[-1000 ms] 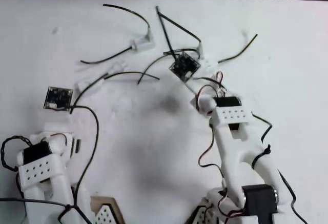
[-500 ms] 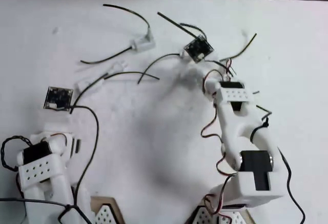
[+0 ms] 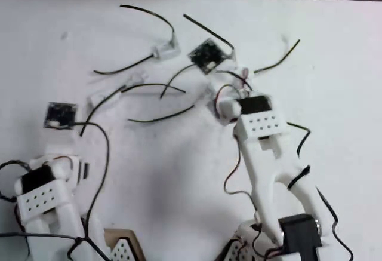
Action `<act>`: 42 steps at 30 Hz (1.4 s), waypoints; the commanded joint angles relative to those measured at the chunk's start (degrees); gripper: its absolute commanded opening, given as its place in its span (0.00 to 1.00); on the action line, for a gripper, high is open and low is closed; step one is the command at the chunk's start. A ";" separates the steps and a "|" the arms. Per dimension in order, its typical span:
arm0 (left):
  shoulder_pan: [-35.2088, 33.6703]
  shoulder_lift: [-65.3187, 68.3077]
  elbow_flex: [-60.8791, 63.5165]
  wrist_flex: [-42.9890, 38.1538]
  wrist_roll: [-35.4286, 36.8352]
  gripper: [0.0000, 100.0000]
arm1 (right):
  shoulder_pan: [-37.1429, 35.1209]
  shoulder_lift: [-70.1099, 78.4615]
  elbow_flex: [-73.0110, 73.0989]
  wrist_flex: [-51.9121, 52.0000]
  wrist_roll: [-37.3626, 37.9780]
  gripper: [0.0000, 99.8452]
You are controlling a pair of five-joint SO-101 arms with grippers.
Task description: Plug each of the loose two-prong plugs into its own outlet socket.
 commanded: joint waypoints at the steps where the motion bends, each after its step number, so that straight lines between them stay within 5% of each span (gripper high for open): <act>1: -7.87 -1.27 -3.69 0.00 0.00 0.21 | -5.05 -2.86 -2.29 -1.54 -0.44 0.22; 7: -17.45 -1.27 -1.23 -0.09 -0.44 0.21 | -13.23 3.74 -2.81 -14.55 -5.19 0.22; 24: -14.99 -1.27 4.57 -2.99 -4.13 0.21 | -19.56 47.69 -43.87 -22.29 -5.63 0.22; 42: -14.90 -1.27 4.75 -2.99 -4.13 0.21 | -22.29 67.38 -70.59 -1.19 -5.19 0.22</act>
